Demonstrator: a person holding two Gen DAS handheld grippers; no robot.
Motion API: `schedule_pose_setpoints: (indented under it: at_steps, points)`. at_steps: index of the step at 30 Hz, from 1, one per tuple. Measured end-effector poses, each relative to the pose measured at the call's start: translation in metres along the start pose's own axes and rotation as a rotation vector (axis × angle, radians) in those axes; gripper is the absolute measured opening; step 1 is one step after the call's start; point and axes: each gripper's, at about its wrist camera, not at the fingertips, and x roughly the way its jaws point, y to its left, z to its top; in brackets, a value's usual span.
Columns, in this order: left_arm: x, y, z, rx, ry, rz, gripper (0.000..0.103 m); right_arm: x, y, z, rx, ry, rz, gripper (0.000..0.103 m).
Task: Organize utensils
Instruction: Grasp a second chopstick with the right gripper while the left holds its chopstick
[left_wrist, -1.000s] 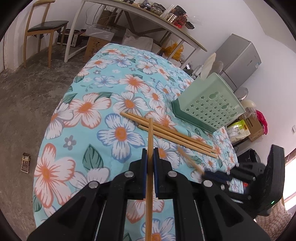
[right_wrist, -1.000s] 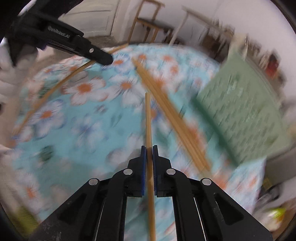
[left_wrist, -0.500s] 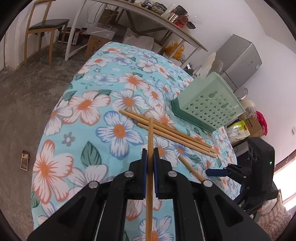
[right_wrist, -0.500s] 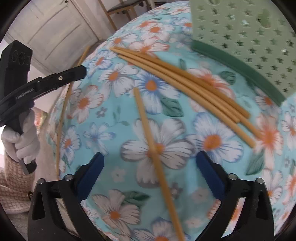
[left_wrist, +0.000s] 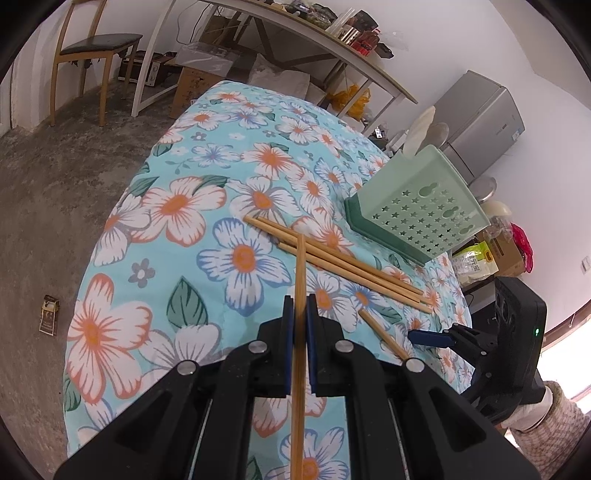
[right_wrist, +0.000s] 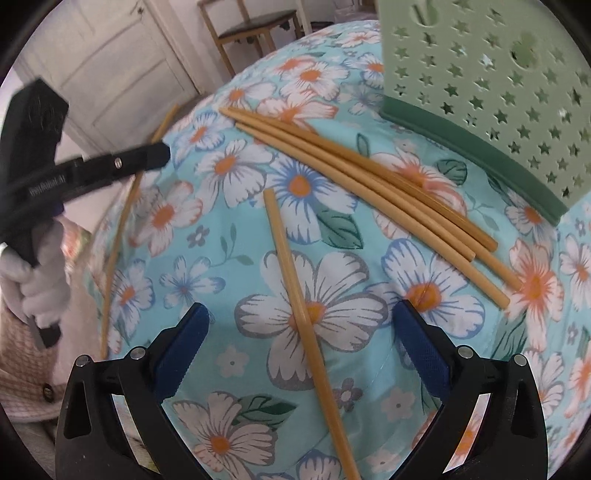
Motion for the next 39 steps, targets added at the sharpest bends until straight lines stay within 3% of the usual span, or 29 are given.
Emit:
schedule_pose_setpoints:
  at_steps: [8,12,21,30,32,33,35,39]
  points:
    - [-0.001,0.000,0.000,0.001,-0.001,0.001,0.006,-0.006,-0.020,0.000,0.049,-0.007,0.068,0.097]
    - [-0.001,0.000,0.000,0.001,-0.001,0.000,0.006,-0.023,-0.050,0.001,0.045,0.008,0.096,0.097]
    - [-0.002,0.000,0.000,0.003,-0.005,0.006,0.006,-0.035,-0.088,-0.001,0.153,-0.029,0.259,0.097]
    - [-0.002,-0.001,0.000,-0.002,-0.004,0.010,0.006,-0.037,-0.074,-0.001,0.114,-0.041,0.185,0.096]
    - [-0.002,-0.001,0.000,-0.002,-0.005,0.011,0.006,-0.038,-0.064,0.000,0.069,-0.043,0.132,0.087]
    - [-0.002,-0.001,0.000,-0.002,-0.006,0.012,0.006,-0.039,-0.059,0.000,0.042,-0.048,0.107,0.077]
    - [-0.002,-0.001,0.000,-0.002,-0.006,0.013,0.006,-0.042,-0.045,0.003,-0.038,-0.079,0.040,0.071]
    - [-0.001,-0.001,0.001,0.000,-0.005,0.012,0.006,-0.037,-0.027,0.015,-0.118,-0.100,0.009,0.055]
